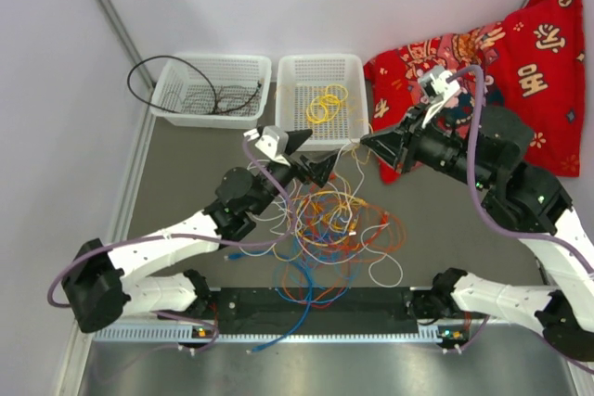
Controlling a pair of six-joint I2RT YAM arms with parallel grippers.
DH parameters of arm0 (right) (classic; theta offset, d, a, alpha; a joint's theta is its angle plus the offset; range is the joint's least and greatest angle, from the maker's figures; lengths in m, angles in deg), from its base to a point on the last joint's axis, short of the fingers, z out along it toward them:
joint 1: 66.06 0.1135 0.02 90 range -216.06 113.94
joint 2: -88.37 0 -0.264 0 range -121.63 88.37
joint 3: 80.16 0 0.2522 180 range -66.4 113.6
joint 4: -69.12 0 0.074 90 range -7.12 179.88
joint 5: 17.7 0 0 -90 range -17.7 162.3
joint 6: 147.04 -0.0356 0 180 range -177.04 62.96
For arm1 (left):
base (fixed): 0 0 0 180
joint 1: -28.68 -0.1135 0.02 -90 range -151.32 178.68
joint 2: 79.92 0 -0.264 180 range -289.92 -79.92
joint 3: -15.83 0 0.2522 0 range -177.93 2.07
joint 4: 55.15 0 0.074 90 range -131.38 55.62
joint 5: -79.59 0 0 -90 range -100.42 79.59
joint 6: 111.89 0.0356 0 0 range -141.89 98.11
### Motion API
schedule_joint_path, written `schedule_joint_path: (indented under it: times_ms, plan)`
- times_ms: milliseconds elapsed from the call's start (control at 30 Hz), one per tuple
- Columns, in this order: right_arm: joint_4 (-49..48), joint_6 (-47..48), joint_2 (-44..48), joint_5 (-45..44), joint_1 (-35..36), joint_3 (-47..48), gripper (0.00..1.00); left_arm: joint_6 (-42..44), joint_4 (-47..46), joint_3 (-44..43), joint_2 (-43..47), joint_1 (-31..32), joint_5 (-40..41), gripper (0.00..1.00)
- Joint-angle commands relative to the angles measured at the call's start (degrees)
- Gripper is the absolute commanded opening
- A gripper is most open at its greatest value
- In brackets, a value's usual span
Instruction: Untangle the cables
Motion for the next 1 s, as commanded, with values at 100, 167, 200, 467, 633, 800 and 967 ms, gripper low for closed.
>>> schedule_joint_path:
  times_ms: [100, 167, 200, 467, 633, 800, 967]
  plan:
    - [0.6, 1.0, 1.8, -1.3, -0.3, 0.2, 0.0, 3.2, -0.7, -4.2, -0.4, 0.0, 0.7, 0.93]
    - [1.2, 1.4, 2.0, -2.1, -0.3, 0.6, 0.0, 3.9, 1.0, -3.2, 0.9, 0.0, 4.2, 0.95]
    - [1.3, 1.7, 2.0, -2.3, -0.3, 1.0, 0.0, 4.2, 1.5, -2.4, 2.8, 0.0, 4.9, 0.96]
    - [1.2, 1.9, 1.3, -1.7, -0.3, 2.2, 0.0, 7.0, 6.6, 1.8, 11.1, 0.0, 8.5, 0.98]
    - [0.5, 1.5, 0.3, -0.9, -0.3, 2.7, 0.0, 6.4, 8.6, 1.2, 13.9, -0.1, 4.0, 0.98]
    - [-0.6, 0.6, -0.5, 0.6, -0.3, 3.4, 0.0, 2.9, 9.7, -0.6, 10.5, 0.0, -6.3, 0.98]
    - [-0.7, 0.0, -0.8, 1.1, -0.3, 3.8, 0.0, -0.5, 6.5, -0.3, 6.4, 0.0, -13.2, 0.98]
